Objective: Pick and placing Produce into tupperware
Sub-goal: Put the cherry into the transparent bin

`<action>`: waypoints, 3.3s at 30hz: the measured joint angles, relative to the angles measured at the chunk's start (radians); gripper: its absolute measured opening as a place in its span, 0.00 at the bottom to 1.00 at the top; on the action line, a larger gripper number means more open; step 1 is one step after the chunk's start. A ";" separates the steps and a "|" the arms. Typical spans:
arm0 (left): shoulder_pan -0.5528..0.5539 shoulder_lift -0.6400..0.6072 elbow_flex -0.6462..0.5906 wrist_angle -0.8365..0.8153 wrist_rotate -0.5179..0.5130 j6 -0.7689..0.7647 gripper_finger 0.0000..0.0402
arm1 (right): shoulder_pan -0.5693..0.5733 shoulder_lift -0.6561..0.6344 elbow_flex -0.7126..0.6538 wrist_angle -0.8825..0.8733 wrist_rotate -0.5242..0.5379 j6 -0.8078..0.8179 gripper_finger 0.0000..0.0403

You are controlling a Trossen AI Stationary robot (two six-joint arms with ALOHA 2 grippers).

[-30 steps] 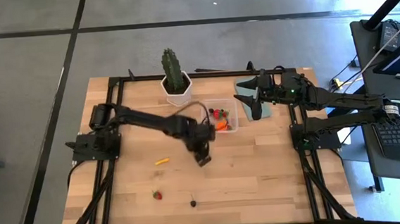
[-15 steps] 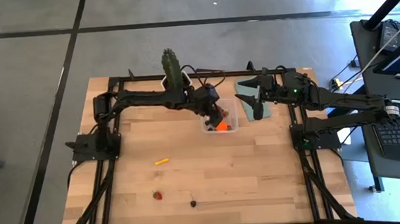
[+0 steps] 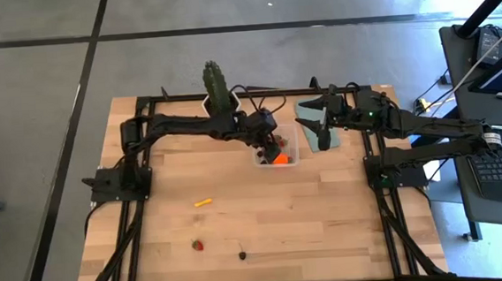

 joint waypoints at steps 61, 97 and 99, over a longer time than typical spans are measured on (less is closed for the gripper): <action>-0.794 0.022 0.001 -0.253 -0.185 0.017 0.55 | 0.004 0.001 0.000 -0.062 -0.002 0.083 0.59; -0.807 0.165 0.002 -0.213 -0.114 0.014 0.40 | 0.004 0.001 0.000 -0.156 -0.003 0.053 0.59; -0.807 0.165 0.002 -0.214 -0.117 0.014 0.37 | 0.004 0.001 0.000 -0.156 -0.003 0.052 0.59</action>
